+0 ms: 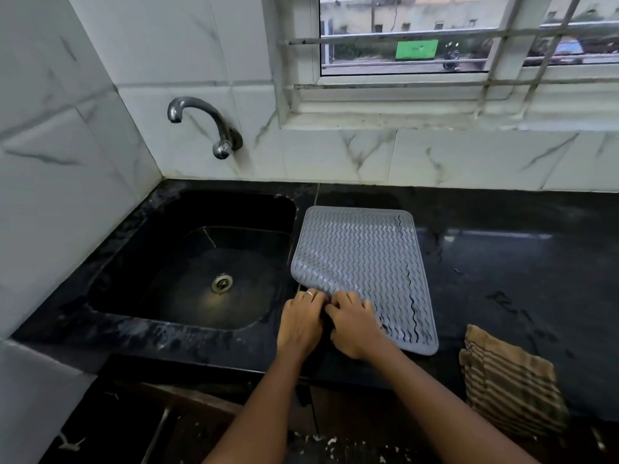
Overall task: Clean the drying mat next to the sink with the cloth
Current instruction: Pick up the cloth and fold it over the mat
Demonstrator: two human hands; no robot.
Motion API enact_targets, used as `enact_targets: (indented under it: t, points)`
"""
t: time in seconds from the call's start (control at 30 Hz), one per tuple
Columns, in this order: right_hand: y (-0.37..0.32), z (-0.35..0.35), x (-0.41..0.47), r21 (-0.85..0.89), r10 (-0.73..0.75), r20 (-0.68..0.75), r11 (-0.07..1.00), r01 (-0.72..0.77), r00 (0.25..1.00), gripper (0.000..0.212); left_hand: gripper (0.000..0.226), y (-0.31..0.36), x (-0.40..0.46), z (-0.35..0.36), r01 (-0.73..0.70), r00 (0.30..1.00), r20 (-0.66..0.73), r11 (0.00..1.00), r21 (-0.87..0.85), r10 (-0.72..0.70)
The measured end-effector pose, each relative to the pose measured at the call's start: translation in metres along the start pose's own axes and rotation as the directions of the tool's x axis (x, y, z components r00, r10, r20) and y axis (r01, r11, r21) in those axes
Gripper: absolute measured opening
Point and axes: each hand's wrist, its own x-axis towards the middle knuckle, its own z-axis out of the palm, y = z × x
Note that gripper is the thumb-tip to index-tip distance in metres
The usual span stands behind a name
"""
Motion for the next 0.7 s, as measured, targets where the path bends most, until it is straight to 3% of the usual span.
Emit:
enact_targets:
  t: [0.07,0.23,0.33,0.47,0.6,0.7]
  points:
    - [0.008,-0.001,0.004,-0.073,0.043,-0.042,0.996,-0.046,0.998,0.058,0.027,0.004,0.009,0.004,-0.015,1.0,-0.011,1.0,-0.019,0.015]
    - [0.039,0.0,0.006,-0.169,0.115,-0.161,0.975,-0.142,0.98,0.078,0.065,0.019,0.033,0.005,-0.143,0.987,0.082,0.989,0.04,0.14]
    - [0.057,0.002,0.006,-0.125,0.191,-0.232,0.967,-0.223,0.954,0.091,0.078,0.028,0.052,0.003,-0.167,0.983,0.096,0.977,0.133,0.155]
    - [0.073,-0.002,0.006,0.064,0.218,-0.36,0.976,-0.209,0.907,0.066,0.076,0.036,0.067,0.005,-0.235,0.967,-0.05,0.948,0.217,0.251]
    - [0.075,-0.009,0.008,0.314,0.285,-0.288,0.93,-0.191,0.914,0.034,0.026,0.04,0.07,0.003,-0.261,0.923,-0.232,0.942,0.21,0.307]
    - [0.065,-0.015,0.005,0.549,0.321,-0.225,0.822,-0.153,0.92,0.023,0.034,0.035,0.058,-0.009,-0.209,0.941,-0.247,0.971,0.12,0.233]
